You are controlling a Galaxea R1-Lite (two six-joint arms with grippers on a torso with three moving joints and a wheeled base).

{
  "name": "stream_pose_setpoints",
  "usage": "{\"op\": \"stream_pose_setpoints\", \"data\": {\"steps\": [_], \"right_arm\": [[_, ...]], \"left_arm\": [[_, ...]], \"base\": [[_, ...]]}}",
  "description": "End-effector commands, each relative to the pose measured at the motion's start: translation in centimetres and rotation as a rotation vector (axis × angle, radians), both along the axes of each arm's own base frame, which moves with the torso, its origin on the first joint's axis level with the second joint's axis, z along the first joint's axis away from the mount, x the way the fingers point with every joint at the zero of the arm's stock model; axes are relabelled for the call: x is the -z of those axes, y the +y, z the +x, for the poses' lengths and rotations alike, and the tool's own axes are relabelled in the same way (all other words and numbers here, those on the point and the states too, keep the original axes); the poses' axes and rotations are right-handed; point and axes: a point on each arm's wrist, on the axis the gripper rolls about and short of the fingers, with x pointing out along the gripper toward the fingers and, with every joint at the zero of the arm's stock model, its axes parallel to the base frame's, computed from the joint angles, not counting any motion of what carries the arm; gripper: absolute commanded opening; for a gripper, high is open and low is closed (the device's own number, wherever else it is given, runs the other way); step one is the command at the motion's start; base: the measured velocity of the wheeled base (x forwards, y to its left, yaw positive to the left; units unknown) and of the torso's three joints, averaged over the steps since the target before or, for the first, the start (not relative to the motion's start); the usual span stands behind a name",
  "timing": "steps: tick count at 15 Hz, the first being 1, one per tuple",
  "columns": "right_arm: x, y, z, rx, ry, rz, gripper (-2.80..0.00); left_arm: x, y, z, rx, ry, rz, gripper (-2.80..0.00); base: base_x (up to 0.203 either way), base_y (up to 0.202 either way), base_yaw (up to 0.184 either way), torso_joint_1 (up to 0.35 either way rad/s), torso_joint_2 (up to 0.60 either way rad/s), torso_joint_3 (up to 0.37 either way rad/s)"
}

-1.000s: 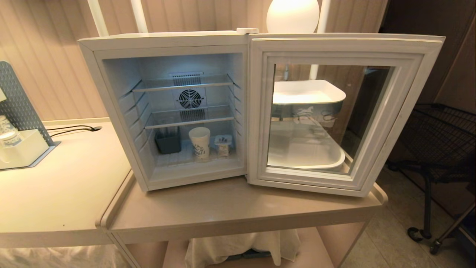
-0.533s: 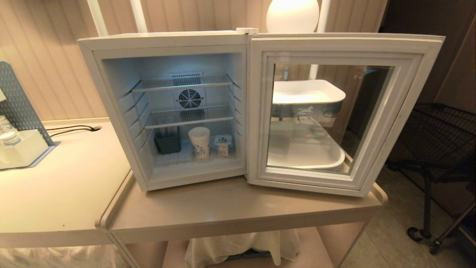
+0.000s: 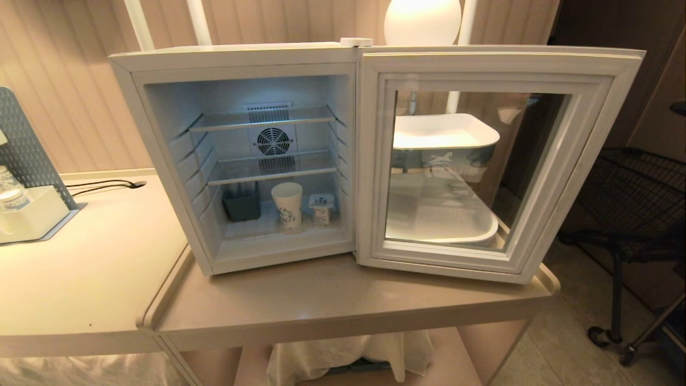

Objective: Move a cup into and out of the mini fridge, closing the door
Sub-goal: Close the freezer door

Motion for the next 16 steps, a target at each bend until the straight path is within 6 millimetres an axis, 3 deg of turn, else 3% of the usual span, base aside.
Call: {"op": "stream_pose_setpoints", "data": {"steps": [1, 2, 4, 6, 8, 9, 12, 16], "right_arm": [[7.8, -5.9, 4.4, -0.452, 0.026, 0.133, -2.8], [10.2, -7.1, 5.8, -0.487, 0.02, 0.148, -2.8], [12.3, -6.5, 7.8, -0.569, 0.007, 0.153, -2.8], [13.5, -3.8, 9.7, -0.658, 0.013, 0.163, -2.8], [14.3, 0.7, 11.8, -0.766, 0.021, 0.165, -2.8], [14.3, 2.4, 12.4, -0.803, 0.027, 0.167, -2.8], [12.9, 4.8, 12.7, -0.849, 0.028, 0.164, -2.8], [10.4, 6.1, 11.3, -0.86, 0.101, 0.253, -2.8]], "left_arm": [[0.0, 0.0, 0.0, 0.0, 0.002, 0.0, -2.8], [0.0, 0.0, 0.0, -0.001, 0.002, 0.0, -2.8], [0.0, 0.0, 0.0, -0.001, 0.002, 0.0, -2.8], [0.0, 0.0, 0.0, -0.001, 0.0, 0.0, -2.8], [0.0, 0.0, 0.0, -0.001, 0.0, 0.0, -2.8], [0.0, 0.0, 0.0, -0.001, 0.0, 0.0, -2.8], [0.0, 0.0, 0.0, -0.001, 0.0, 0.0, -2.8], [0.0, 0.0, 0.0, -0.001, 0.002, 0.0, -2.8]], "base": [[0.0, 0.0, 0.0, 0.0, 0.0, 0.0], [0.0, 0.0, 0.0, 0.0, 0.0, 0.0], [0.0, 0.0, 0.0, 0.0, 0.0, 0.0], [0.0, 0.0, 0.0, 0.0, 0.0, 0.0], [0.0, 0.0, 0.0, 0.0, 0.0, 0.0], [0.0, 0.0, 0.0, 0.0, 0.0, 0.0], [0.0, 0.0, 0.0, 0.0, 0.0, 0.0], [0.0, 0.0, 0.0, 0.0, 0.0, 0.0]]}}
